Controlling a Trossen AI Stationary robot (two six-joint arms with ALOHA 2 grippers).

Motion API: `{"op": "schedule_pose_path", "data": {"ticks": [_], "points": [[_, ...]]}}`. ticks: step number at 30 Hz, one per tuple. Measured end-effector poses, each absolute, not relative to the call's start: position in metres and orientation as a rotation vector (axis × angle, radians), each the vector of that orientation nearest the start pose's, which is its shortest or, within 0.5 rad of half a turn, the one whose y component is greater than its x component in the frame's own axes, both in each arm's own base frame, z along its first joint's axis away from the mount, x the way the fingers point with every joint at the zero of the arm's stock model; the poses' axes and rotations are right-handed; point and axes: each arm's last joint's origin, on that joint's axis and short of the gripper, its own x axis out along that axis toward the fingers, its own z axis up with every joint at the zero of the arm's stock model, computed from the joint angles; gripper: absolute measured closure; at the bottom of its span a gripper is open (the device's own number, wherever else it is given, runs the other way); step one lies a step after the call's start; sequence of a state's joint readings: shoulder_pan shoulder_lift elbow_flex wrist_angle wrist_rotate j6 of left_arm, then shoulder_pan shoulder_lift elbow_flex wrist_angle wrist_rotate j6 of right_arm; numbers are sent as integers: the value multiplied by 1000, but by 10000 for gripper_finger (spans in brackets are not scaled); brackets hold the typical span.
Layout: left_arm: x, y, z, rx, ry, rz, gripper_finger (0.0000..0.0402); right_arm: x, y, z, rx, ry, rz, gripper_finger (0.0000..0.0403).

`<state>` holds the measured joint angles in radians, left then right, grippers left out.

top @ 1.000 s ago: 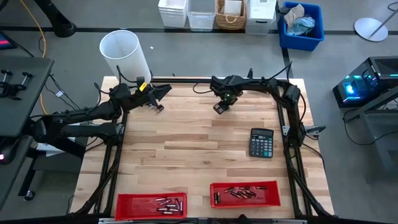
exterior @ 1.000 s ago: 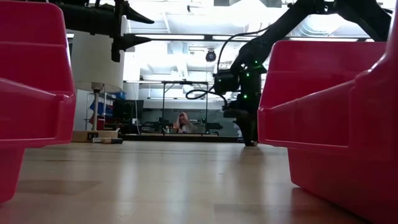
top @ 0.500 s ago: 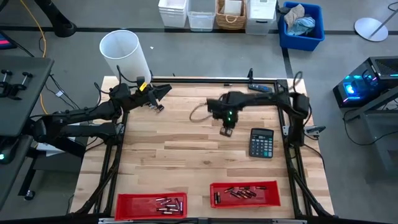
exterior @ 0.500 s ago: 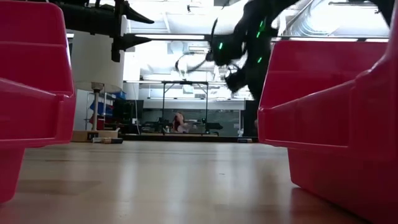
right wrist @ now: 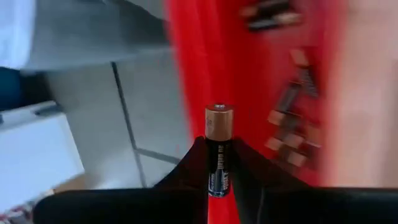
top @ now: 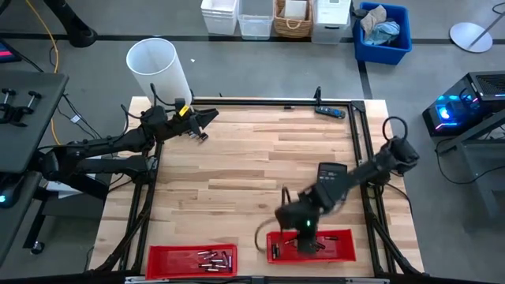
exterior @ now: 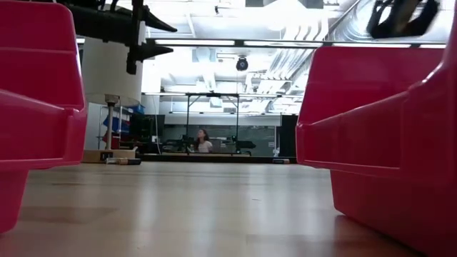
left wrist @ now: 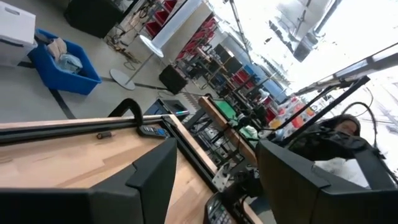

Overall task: Sort batteries
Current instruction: Put the black-brown battery into the right red bin

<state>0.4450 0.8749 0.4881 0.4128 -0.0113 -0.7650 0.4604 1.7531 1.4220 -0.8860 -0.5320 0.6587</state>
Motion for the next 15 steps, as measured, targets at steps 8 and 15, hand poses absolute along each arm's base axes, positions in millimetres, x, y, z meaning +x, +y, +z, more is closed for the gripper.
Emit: {"op": "schedule_pose_path", "data": {"ticks": [8,15], "points": [[178,85,272,-705,-187,428,195,305,194,250,627,1449,278,328],[178,85,272,-705,-187,427,195,306,193,251,654,1476,309,216]]}}
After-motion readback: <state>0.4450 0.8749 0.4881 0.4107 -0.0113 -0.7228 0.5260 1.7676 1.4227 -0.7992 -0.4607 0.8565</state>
